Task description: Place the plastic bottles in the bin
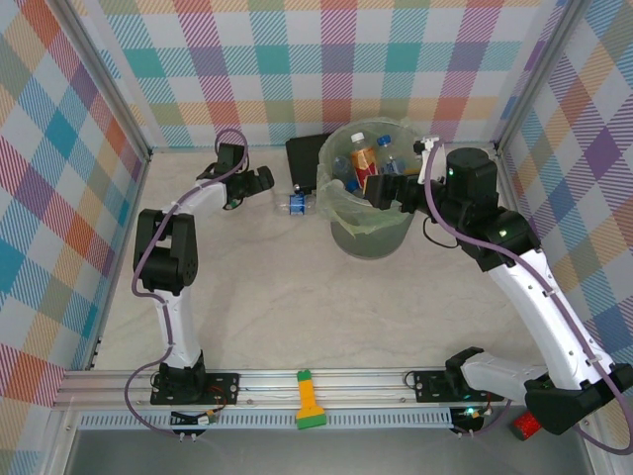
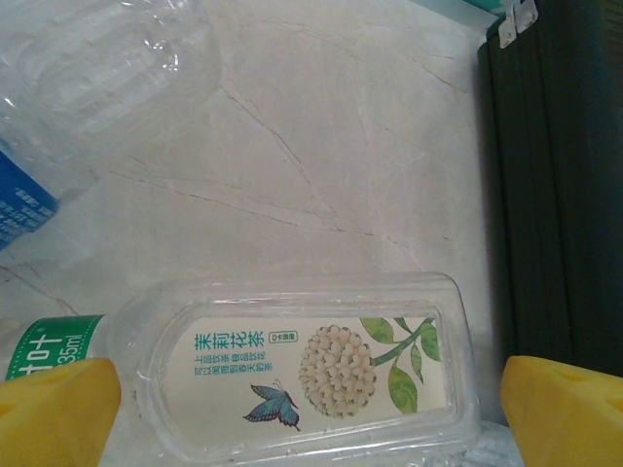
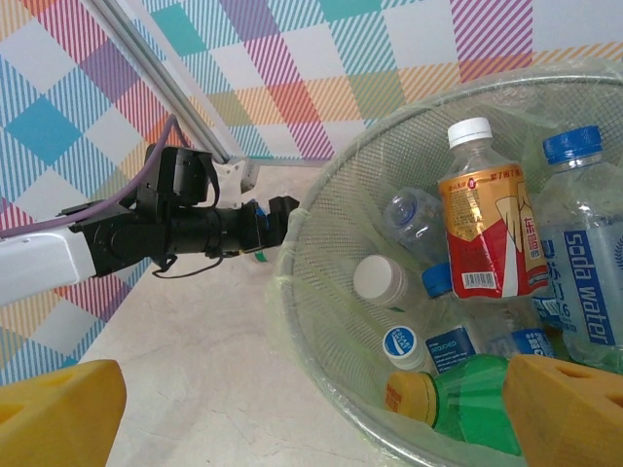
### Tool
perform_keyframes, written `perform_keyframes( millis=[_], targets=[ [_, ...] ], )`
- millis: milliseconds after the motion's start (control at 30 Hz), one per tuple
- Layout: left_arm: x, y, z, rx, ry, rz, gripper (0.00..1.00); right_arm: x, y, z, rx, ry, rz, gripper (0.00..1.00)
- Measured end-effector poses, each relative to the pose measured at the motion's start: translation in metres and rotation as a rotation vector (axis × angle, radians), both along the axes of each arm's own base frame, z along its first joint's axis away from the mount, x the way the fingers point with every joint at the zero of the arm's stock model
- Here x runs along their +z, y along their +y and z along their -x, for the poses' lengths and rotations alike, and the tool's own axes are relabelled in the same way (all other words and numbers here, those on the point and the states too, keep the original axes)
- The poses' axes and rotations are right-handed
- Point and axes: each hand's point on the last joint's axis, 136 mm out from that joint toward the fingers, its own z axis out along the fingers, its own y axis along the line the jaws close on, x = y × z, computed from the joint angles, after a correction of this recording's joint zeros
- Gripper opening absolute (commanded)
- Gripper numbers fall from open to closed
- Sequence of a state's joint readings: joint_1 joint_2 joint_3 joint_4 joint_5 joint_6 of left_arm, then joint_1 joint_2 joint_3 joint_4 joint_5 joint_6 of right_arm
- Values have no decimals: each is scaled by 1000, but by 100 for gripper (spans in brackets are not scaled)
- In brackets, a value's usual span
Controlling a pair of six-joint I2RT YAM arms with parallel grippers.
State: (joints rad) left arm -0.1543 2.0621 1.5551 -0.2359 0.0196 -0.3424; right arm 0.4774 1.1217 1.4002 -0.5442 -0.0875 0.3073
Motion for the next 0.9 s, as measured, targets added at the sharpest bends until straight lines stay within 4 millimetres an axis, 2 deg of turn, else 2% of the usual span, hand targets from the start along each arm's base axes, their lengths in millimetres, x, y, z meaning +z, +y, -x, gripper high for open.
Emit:
perform_keyframes(
  millis=[167, 367, 500, 567, 733, 900],
  targets=[
    [-3, -3, 6, -18, 1, 14, 100, 0, 0, 0, 0, 0, 0, 99],
    [-12, -1, 49, -13, 70, 48, 100, -1, 0, 0, 0, 0, -1, 99],
    [0, -2, 70, -8, 65, 77, 100, -8, 1, -1, -1, 18, 4, 99],
    [10, -1, 74, -4, 47, 83, 100, -12, 0, 0, -2, 25, 5, 99],
    [33, 2, 61, 9, -10, 73, 100, -9, -1, 3, -2, 19, -2, 99],
    [48, 2, 24, 4, -65, 53, 99, -5, -2, 5, -4, 14, -14, 99]
  ],
)
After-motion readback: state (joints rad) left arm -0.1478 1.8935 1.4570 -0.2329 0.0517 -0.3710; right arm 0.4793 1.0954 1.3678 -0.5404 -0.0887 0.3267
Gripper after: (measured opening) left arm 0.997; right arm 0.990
